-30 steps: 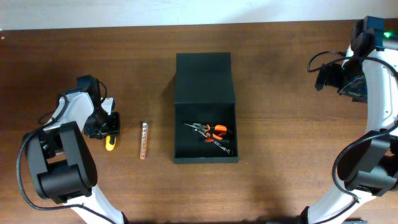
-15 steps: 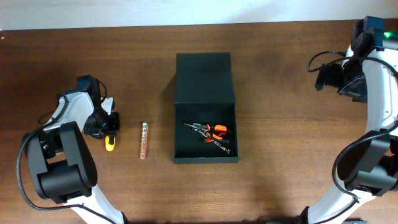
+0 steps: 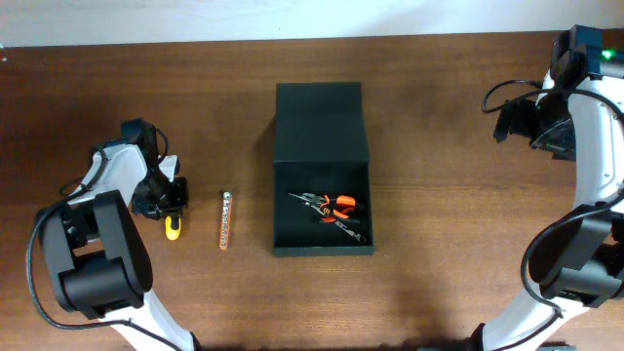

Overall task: Pack container
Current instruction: 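Lift the screwdriver and carry it over the box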

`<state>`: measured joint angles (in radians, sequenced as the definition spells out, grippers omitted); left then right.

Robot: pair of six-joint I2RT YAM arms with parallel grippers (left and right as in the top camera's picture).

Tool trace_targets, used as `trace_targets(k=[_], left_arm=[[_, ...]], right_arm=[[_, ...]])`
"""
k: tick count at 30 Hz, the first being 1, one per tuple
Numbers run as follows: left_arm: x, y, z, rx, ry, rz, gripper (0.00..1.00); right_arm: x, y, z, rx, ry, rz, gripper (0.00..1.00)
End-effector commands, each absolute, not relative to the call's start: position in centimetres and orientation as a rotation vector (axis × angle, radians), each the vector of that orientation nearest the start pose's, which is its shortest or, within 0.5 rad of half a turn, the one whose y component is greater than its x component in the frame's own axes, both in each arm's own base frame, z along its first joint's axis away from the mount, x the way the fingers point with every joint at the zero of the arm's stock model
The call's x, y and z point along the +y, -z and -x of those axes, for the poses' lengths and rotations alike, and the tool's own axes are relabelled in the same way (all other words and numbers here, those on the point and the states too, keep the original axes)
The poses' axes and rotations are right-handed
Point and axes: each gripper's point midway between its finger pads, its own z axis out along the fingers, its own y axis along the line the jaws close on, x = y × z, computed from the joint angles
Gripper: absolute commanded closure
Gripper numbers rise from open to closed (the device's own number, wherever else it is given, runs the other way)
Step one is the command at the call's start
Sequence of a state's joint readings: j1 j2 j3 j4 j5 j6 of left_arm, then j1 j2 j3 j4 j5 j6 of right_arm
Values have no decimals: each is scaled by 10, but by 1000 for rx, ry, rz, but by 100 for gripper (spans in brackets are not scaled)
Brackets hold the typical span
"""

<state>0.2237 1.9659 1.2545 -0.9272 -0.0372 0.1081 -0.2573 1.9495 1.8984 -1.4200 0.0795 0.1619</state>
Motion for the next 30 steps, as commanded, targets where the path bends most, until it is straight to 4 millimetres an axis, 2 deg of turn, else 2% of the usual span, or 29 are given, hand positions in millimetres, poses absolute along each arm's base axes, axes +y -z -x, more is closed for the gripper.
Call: trace_targets(k=[1,7,10,15,18,20,24,27,28,30], left_arm=[[76,5,-323,3216,-2,206,85],[64,-17,-348,3148,139,204,85],[66,-36,-363,3114,137,195,87],[63,-77,-391,3045,119,152,87],[50,-108,-410,2990,109,85,88],[35,-127,-420,2956,106,24,88],[-14,-162,-439,2869,112,-150,88],[-58,-178,-443,2816,126,-307,88],[-79,-181,-441,2799,136,-373,88],[-104,-181,-437,2787,150,-451,88]], right_arm=[[-111,-165,-373,2963,120,-653,1],[-111,-165,-373,2963,120,-653,1],[-111,-165,-373,2963,120,-653,1],[-111,-165,-373,2963,120,-653,1],[-111,-165,-373,2963,120,-653,1],[-111,-165,-373,2963,120,-653,1],[-111,-165,-373,2963,120,-653,1],[-111,-165,-373,2963,120,-653,1],[-111,-165,-373,2963,120,-653,1],[-111,-165,-373,2963,120,-653,1]])
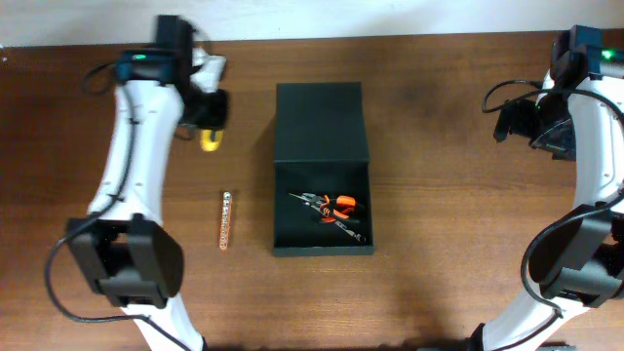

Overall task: Pack container
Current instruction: 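Lift the screwdriver and carry it over the box, then lower the screwdriver into the box beside the pliers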

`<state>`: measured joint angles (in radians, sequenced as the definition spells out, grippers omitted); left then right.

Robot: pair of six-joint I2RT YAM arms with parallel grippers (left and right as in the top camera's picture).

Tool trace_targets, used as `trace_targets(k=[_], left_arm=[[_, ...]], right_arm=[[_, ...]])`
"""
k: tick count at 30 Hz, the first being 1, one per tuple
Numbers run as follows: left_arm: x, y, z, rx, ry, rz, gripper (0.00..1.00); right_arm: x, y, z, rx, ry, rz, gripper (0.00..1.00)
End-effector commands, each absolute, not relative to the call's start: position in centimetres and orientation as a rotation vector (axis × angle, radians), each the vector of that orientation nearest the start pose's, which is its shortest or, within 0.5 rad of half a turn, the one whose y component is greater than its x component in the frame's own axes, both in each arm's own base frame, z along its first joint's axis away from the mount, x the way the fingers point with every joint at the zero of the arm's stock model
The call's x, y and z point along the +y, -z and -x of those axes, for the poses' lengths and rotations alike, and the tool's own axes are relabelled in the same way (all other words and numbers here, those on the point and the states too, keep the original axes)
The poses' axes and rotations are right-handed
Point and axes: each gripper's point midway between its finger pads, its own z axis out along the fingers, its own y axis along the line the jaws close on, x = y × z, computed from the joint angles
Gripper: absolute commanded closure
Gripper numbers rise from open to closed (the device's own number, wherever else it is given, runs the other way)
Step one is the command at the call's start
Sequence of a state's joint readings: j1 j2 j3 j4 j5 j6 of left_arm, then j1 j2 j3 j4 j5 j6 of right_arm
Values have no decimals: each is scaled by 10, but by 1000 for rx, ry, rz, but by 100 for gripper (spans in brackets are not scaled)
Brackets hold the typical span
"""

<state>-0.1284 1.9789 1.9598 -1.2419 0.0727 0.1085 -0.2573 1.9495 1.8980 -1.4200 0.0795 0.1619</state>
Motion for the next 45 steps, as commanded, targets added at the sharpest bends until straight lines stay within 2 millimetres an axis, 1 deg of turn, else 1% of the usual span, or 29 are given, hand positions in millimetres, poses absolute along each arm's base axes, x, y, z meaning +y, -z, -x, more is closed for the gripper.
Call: trace_targets(k=[1,3,6,8,9,11,12,15,18,20,23,25,31,38,40,45], left_arm=[[-118,-181,-433,2781,159,-494,88],[-151,-182,-423,2766,209,-594,88],[-191,-182,-405,2744,249,-729,88],[-211,-181,-393,2738,259,-800,88],[-221,-180,-383,2741,266,-844,88],[-232,-177,-365,2766,267,-910,88],[-236,-175,-354,2788,263,-949,88],[-241,-172,-332,2834,246,-1018,88],[-240,-170,-319,2871,236,-1053,88],[-238,-169,-314,2892,228,-1063,88],[-234,-161,-310,2907,206,-1096,88],[-230,-150,-310,2923,178,-1099,88],[-232,-115,-312,2922,181,-1098,88],[-233,-89,-313,2922,182,-1079,87],[-233,-81,-313,2925,183,-1062,84],[-227,-59,-304,2959,174,-1063,83]], right_arm=[[-111,-165,-373,2963,120,-653,1],[-111,-165,-373,2964,120,-653,1],[-111,-165,-373,2963,120,-653,1],[-111,-165,-373,2964,120,-653,1],[-111,-165,-373,2963,120,-653,1],[-111,-165,-373,2963,120,-653,1],[-111,-165,-373,2963,120,-653,1],[-111,-165,-373,2963,120,-653,1],[-111,-165,-373,2964,120,-653,1],[-111,-165,-373,2963,120,-653,1],[-111,-165,-373,2963,120,-653,1],[-111,-165,-373,2963,120,-653,1],[-111,-165,-373,2963,120,-653,1],[-111,-165,-373,2963,120,-653,1],[-111,-165,-373,2963,120,-653,1],[-111,-165,-373,2963,120,-653,1]])
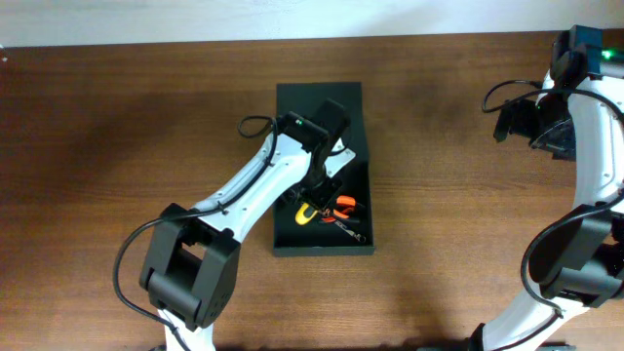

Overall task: Pack container
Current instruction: 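Lower the screwdriver into the box beside the pliers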

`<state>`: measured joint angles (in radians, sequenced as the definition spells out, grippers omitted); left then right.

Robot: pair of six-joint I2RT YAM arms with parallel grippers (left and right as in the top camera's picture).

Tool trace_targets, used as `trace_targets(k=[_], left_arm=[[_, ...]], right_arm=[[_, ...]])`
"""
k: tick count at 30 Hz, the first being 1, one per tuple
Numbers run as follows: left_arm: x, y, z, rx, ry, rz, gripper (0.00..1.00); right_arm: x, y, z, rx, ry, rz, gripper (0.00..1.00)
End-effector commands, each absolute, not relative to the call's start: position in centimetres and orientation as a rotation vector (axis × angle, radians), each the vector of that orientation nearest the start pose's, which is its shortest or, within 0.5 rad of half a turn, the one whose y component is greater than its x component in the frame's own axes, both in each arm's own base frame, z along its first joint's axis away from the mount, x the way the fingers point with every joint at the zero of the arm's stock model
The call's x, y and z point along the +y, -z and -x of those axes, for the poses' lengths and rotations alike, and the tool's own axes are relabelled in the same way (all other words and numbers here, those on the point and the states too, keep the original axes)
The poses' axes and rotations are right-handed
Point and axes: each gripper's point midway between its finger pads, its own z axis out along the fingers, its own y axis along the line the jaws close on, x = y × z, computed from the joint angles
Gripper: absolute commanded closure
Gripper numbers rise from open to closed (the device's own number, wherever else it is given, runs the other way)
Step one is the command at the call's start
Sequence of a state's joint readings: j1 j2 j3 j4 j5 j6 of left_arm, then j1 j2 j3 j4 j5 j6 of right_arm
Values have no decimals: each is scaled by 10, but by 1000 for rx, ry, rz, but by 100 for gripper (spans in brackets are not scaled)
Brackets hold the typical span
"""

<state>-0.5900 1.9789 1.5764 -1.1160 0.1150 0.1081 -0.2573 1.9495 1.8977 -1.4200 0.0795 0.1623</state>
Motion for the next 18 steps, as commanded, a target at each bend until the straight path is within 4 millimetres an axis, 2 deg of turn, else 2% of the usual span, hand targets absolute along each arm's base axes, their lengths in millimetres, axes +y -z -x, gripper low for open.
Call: trace_targets(k=[1,9,16,17,18], left_arm=[[-225,-55,-302,2966,172,-1065,82],[-217,-36,-290,3003,159,-1075,83],[-218,-34,-291,2995,162,-1072,83],[-218,-34,-291,2993,163,-1072,79],[-218,-34,-292,2991,163,-1071,72]], right_arm=[[-111,-165,-373,2963,120,-653,1],[-111,-165,-373,2963,120,-653,1],[-111,-165,-373,2963,120,-653,1],[-111,-165,-373,2963,120,-653,1],[-111,-165,-373,2963,120,-653,1]])
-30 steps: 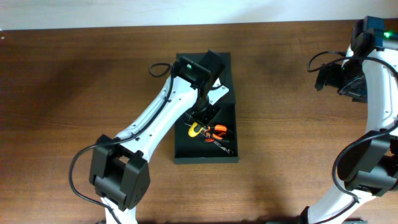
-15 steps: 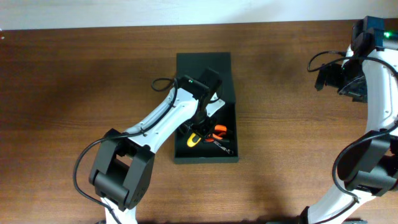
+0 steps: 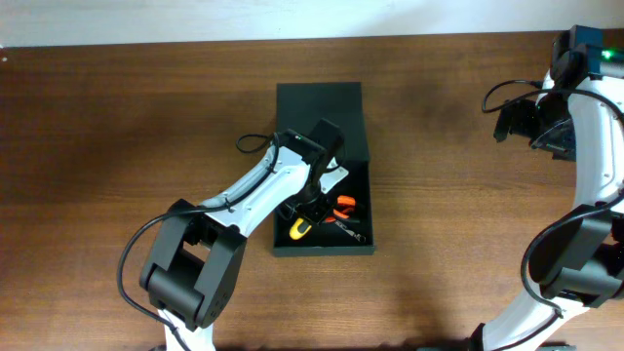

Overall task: Pack container
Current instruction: 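Lower the screwdriver into the box beside the pliers, then open the left gripper, raise it and move over the orange socket rail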

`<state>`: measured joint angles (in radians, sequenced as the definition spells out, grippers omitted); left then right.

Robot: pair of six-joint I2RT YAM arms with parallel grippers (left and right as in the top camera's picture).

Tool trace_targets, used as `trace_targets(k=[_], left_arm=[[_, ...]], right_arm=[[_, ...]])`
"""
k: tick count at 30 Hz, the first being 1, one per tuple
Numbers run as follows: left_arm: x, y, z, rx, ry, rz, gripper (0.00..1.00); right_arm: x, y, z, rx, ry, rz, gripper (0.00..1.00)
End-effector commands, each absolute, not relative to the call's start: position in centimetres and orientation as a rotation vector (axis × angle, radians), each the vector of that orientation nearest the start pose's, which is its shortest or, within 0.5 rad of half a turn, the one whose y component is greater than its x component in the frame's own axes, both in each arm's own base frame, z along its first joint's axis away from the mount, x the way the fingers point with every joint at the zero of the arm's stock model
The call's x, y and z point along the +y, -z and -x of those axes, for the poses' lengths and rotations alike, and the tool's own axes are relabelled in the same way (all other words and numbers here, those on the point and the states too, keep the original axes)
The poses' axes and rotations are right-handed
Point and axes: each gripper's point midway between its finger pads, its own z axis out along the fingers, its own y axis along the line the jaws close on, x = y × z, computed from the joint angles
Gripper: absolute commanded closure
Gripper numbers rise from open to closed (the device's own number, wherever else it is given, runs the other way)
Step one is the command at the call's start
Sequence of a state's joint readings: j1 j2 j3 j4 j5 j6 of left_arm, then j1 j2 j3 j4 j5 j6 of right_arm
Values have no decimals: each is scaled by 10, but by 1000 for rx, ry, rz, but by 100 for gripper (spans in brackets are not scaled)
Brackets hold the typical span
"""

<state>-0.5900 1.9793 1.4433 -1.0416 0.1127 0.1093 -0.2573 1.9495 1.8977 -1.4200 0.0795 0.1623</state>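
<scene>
The black box (image 3: pixel 280 205) stands open at the table's middle, its lid (image 3: pixel 322 117) laid back behind it. Orange-handled pliers (image 3: pixel 342 206) lie inside on the right. My left gripper (image 3: pixel 310 209) reaches down into the box, shut on a yellow-handled tool (image 3: pixel 299 229) whose yellow end sits low by the box's front left corner. Far off at the upper right, my right gripper (image 3: pixel 507 123) hangs with nothing near it; its jaws are too dark to read.
The left arm (image 3: pixel 244 195) lies across the table left of the box and covers the spot beside it. The right arm (image 3: pixel 595 146) runs down the right edge. Bare brown tabletop surrounds the box.
The left gripper has sunk a little lower and nearer the box's front, bringing the yellow tool down toward the front left corner. The right arm has not moved.
My left gripper was at the far left on the yellow tool, with a silver rod lying beside it. Then it held the tool up at the back left of the table. Later it was over the box, and now low inside it.
</scene>
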Motion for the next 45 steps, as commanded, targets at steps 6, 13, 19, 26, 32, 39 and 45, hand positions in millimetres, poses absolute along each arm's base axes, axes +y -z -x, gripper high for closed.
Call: trace_targets(k=[6,13,19,26,32,39,45], left_arm=[[-223,-34,-299,2960,174,-1063,50],[-234,-53,-319,2919,199,-969,44],[-242,-121,-367,2788,244,-861,29],[-213,-201,-402,2709,172,-674,4],[-138,-209,-392,2858,-155,-341,2],[-113,-203,-359,3016,-240,-278,1],[-94,-205,-354,3038,-331,-155,1]], right_arm=[[-111,-165,-373,2963,120,-653,1],[-111,-165,-373,2963,120,-653,1],[-111,-165,-373,2963,120,-653,1],[-111,-165,-373,2963,120,-653,1],[-111,-165,-373,2963,120,-653,1],[-111,-165,-373,2963,120,-653,1],[-111,-165,-373,2963,120,-653,1]])
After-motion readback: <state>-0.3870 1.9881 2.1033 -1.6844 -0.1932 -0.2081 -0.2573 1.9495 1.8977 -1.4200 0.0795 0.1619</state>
